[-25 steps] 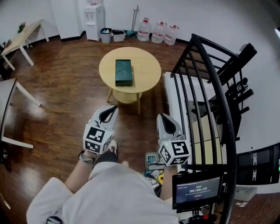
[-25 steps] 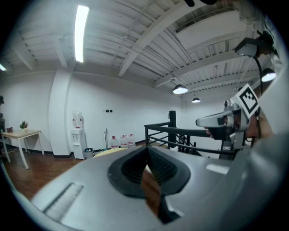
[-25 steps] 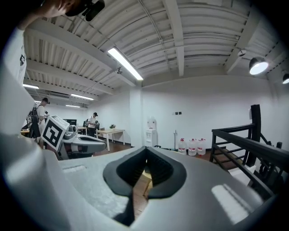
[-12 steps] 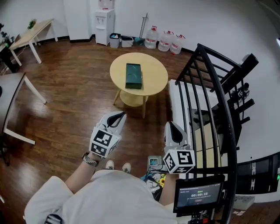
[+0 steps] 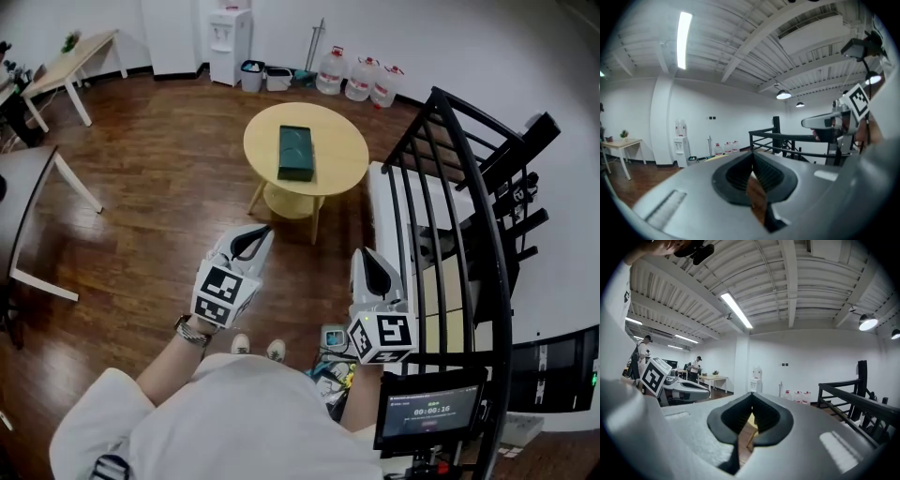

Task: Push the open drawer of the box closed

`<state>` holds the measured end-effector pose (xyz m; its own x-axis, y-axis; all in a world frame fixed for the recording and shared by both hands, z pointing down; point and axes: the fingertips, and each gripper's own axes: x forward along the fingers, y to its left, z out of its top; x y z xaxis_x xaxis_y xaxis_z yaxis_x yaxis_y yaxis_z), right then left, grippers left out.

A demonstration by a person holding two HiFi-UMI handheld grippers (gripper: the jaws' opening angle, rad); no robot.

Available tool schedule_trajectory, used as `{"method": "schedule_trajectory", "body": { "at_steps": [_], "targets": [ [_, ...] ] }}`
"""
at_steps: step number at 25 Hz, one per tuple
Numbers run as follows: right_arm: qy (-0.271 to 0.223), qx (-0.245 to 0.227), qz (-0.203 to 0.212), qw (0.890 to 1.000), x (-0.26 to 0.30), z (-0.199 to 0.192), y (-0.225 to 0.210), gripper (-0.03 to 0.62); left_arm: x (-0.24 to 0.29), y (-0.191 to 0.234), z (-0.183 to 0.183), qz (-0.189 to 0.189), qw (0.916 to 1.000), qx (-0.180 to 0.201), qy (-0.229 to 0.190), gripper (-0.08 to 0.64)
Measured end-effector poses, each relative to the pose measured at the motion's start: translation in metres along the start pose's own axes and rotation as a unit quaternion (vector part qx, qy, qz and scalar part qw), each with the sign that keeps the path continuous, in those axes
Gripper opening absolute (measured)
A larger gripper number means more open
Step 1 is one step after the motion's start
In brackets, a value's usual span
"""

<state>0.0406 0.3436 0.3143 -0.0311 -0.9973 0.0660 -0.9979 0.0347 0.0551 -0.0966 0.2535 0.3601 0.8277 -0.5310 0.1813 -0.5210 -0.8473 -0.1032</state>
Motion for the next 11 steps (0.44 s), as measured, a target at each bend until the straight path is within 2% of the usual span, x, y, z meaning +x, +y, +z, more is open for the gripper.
{"method": "schedule_trajectory", "body": {
  "at_steps": [11],
  "targets": [
    [-0.004,-0.006,-0.004,1.0,0.0,-0.001,0.011,0.003,-0.006,-0.006,-0.003,-0.011,0.9999,-0.001,-0.008,0.008]
  ]
}}
